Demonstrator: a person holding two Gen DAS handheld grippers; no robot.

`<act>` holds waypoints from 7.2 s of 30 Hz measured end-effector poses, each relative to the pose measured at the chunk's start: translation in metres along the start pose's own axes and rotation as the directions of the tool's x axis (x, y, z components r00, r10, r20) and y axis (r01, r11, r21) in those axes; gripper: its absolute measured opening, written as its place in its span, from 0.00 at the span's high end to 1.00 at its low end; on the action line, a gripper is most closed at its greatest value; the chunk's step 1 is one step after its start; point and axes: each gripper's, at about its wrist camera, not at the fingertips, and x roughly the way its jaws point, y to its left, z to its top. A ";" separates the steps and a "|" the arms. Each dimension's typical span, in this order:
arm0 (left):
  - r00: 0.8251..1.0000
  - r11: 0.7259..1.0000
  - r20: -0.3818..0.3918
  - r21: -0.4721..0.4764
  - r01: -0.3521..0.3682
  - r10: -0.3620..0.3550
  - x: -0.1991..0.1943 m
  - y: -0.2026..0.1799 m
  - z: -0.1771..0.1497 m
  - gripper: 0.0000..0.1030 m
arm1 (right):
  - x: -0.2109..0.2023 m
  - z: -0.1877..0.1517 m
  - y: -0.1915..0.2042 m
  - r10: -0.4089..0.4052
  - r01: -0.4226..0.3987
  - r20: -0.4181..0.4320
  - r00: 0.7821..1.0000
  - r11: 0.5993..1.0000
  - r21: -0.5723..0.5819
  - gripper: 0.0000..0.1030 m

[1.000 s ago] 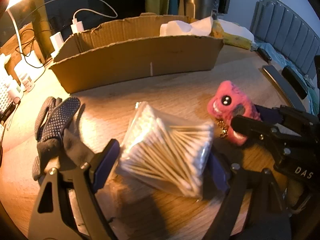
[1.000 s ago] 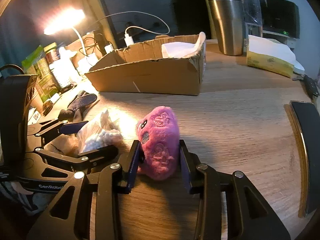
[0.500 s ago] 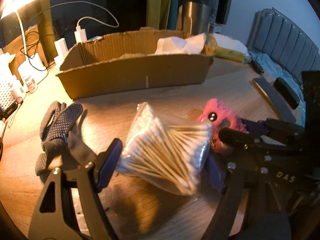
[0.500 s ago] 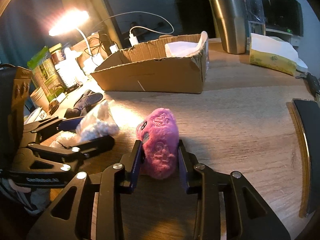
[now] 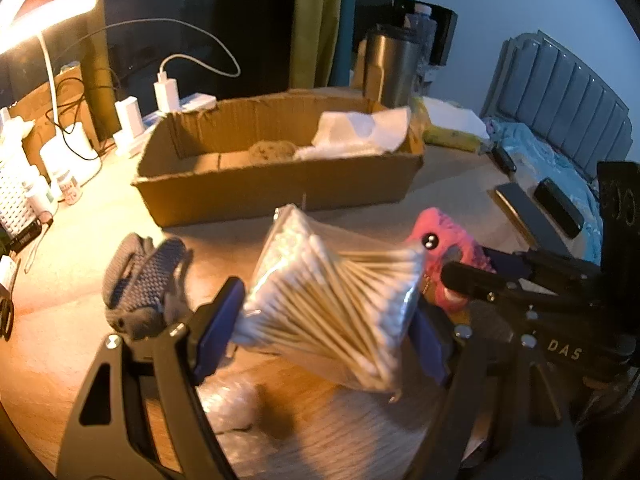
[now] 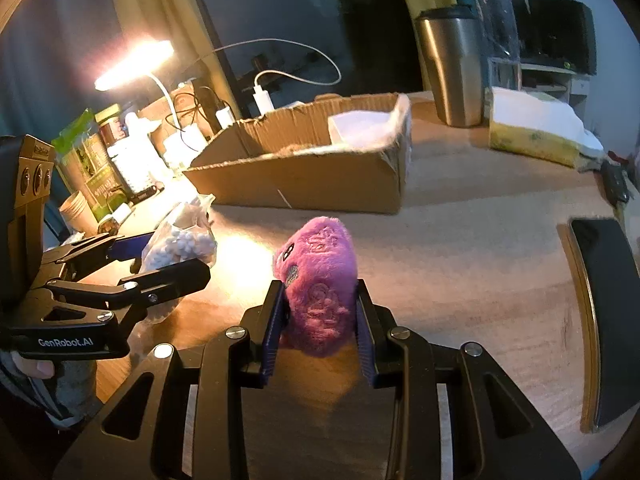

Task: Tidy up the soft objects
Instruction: 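Lift and carry the pink plush toward the box while the left carries the swab bag, then lower the swab bag into the box and open the left gripper while the right releases the pink plush, then withdraw the right tool to the bubble-wrap packet while the left moves to the grey gloves, then grasp the bubble-wrap packet with the right gripper while the left grasps the grey dotted gloves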

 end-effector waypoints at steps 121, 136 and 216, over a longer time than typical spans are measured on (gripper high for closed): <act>0.997 0.976 0.079 -0.216 -0.002 0.020 0.044 0.191 0.074 0.15 | 0.139 0.153 0.103 -0.106 0.102 -0.032 0.994 0.990 -0.097 0.61; 0.991 0.986 0.130 -0.165 0.035 -0.013 0.012 0.167 0.058 0.15 | 0.096 0.124 0.124 -0.123 0.122 0.001 0.992 0.987 -0.103 0.61; 0.998 0.981 0.058 -0.196 -0.005 0.017 -0.052 0.149 -0.081 0.15 | 0.069 -0.023 0.163 -0.076 0.061 -0.125 0.989 0.992 -0.114 0.51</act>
